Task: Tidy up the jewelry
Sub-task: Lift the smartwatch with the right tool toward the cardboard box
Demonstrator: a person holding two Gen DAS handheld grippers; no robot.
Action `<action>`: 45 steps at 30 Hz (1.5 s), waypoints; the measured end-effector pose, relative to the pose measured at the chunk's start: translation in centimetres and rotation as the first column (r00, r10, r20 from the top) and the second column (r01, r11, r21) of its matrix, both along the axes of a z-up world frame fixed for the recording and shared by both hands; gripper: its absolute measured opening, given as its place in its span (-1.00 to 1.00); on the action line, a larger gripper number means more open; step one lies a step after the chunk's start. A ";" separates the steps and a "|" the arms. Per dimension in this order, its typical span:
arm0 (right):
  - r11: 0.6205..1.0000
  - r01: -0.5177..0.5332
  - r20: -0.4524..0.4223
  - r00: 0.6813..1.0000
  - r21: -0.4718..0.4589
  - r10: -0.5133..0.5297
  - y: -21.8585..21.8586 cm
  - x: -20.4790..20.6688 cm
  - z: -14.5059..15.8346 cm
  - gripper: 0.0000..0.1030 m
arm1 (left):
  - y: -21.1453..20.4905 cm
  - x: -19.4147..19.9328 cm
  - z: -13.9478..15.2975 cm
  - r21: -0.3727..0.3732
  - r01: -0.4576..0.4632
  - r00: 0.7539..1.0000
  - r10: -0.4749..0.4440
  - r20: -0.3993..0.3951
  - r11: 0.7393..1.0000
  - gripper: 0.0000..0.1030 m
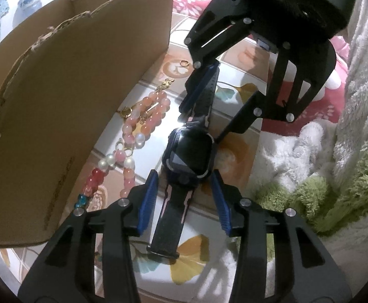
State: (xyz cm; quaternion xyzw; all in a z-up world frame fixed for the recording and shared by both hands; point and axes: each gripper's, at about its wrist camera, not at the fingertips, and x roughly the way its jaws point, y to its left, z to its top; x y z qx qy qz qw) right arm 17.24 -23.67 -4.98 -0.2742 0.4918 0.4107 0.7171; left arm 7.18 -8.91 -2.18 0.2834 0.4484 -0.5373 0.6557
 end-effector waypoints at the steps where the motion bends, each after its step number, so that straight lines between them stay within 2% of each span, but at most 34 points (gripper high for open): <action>1: 1.000 0.000 -0.001 1.000 0.002 0.000 0.1 0.1 0.0 -0.22 | -0.2 -0.1 -0.1 -0.003 0.002 1.000 -0.002 0.005 1.000 -0.17; 10: 1.000 -0.025 -0.006 1.000 0.002 0.025 2.1 0.0 0.5 -0.22 | -1.1 -0.2 0.0 -0.008 0.060 0.998 -0.060 0.026 0.998 -0.10; 14: 1.000 -0.021 -0.013 1.000 0.014 0.022 0.0 -0.2 0.3 -0.24 | -1.3 -0.2 0.0 -0.020 0.076 0.996 -0.076 0.035 0.997 -0.11; 17: 1.000 -0.021 -0.020 1.000 0.018 0.022 -0.1 -0.3 0.5 -0.32 | -1.3 -0.4 -0.1 -0.021 0.082 0.995 -0.081 0.060 0.996 -0.18; 25: 1.000 -0.006 0.008 1.000 0.004 0.006 0.1 -1.4 0.5 -0.38 | -0.7 -0.9 0.7 -0.029 0.071 0.991 -0.068 0.114 0.997 -0.19; 27: 1.000 -0.004 0.028 1.000 -0.022 0.005 0.4 -1.9 0.5 -0.50 | -0.5 -1.0 1.2 -0.031 0.064 0.991 -0.060 0.121 0.997 -0.20; 37: 0.998 0.020 0.151 0.988 -0.054 -0.011 1.7 -5.2 2.3 -0.51 | 0.5 -3.4 2.9 -0.037 0.042 0.973 -0.033 0.228 0.998 -0.20; 42: 0.997 0.032 0.269 0.963 -0.069 -0.013 1.5 -8.6 4.4 -0.51 | 0.3 -4.6 5.3 -0.065 0.017 0.954 0.003 0.301 0.998 -0.20; 45: 0.996 0.039 0.362 0.932 -0.078 -0.008 1.9 -9.9 6.9 -0.51 | 1.3 -5.1 7.4 -0.091 0.005 0.936 0.027 0.352 0.996 -0.20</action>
